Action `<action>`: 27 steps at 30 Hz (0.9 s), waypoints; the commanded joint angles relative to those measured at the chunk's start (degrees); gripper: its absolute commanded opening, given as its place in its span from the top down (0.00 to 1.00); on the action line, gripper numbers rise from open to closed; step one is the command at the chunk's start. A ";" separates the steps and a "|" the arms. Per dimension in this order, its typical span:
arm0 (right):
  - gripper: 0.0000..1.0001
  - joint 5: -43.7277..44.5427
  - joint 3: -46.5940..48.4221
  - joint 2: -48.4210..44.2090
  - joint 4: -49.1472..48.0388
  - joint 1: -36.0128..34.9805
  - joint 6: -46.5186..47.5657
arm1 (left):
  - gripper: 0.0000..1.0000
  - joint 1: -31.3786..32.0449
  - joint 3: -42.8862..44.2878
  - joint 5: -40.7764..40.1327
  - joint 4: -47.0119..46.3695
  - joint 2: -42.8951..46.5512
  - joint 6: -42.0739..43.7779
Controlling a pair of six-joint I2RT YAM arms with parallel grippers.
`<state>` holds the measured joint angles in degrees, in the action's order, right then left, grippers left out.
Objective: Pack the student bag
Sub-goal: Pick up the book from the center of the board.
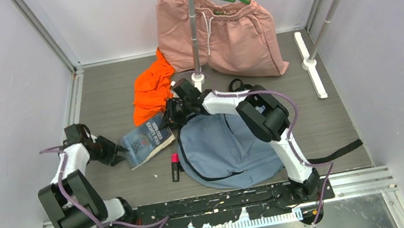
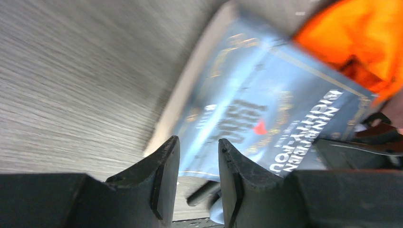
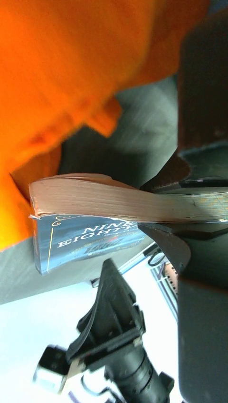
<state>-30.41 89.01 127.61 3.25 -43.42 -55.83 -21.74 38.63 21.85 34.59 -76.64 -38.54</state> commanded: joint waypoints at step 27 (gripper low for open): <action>0.99 -14.09 -9.31 -28.16 -16.12 10.18 -6.86 | 0.11 0.78 -6.10 33.65 -38.48 18.79 -15.73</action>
<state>-35.22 78.39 106.63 0.14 -32.86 -55.99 -21.37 36.95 48.29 16.16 -57.49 -46.24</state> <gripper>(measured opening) 0.270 0.885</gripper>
